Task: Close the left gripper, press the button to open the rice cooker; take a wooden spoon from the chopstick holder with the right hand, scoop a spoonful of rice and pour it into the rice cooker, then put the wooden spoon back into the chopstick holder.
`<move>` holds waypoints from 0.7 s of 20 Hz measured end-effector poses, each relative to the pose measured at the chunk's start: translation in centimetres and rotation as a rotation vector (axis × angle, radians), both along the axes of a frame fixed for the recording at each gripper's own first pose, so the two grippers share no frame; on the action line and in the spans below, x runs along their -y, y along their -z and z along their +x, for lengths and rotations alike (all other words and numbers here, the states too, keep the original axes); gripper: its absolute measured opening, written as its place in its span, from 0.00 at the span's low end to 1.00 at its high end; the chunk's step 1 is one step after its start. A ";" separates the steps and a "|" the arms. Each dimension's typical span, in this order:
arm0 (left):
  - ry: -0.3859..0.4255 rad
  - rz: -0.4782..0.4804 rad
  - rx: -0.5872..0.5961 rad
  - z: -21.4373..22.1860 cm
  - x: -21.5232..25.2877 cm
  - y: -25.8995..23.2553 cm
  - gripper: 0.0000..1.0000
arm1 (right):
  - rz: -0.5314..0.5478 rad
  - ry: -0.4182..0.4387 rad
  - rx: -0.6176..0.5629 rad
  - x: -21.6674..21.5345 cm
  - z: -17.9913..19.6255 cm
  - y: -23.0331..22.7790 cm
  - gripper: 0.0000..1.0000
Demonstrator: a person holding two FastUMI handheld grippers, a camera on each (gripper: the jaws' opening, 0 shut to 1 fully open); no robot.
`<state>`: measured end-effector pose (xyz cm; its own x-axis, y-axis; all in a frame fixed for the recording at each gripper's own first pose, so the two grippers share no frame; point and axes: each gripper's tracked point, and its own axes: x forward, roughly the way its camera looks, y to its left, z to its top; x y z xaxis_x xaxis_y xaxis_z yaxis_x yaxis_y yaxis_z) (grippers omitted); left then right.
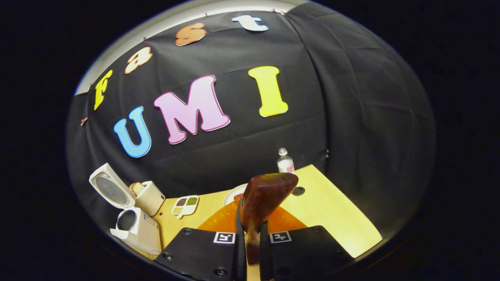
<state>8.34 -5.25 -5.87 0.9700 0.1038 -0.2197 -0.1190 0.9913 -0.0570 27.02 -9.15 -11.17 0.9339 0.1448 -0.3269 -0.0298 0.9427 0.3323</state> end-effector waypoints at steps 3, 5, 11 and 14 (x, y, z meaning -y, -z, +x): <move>-0.016 0.005 -0.019 -0.4 1.2 0.6 0.96 | 0.002 0.016 -0.065 1.7 -0.1 3.8 0.17; -0.034 -0.012 -0.028 -0.6 1.7 0.9 0.96 | 0.019 0.020 -0.093 2.0 0.1 5.5 0.12; -0.100 -0.094 -0.052 -1.4 1.6 1.8 0.96 | 0.054 0.060 -0.158 2.0 1.4 9.6 0.17; -0.119 -0.085 -0.053 -1.6 1.1 1.6 0.96 | 0.055 0.062 -0.201 1.7 1.3 11.9 0.18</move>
<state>6.74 -6.39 -7.49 0.9387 0.1966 -0.2832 -0.2407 0.9618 -0.1302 28.33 -10.81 -23.02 0.8582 0.1119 -0.5010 0.0996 0.9212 0.3762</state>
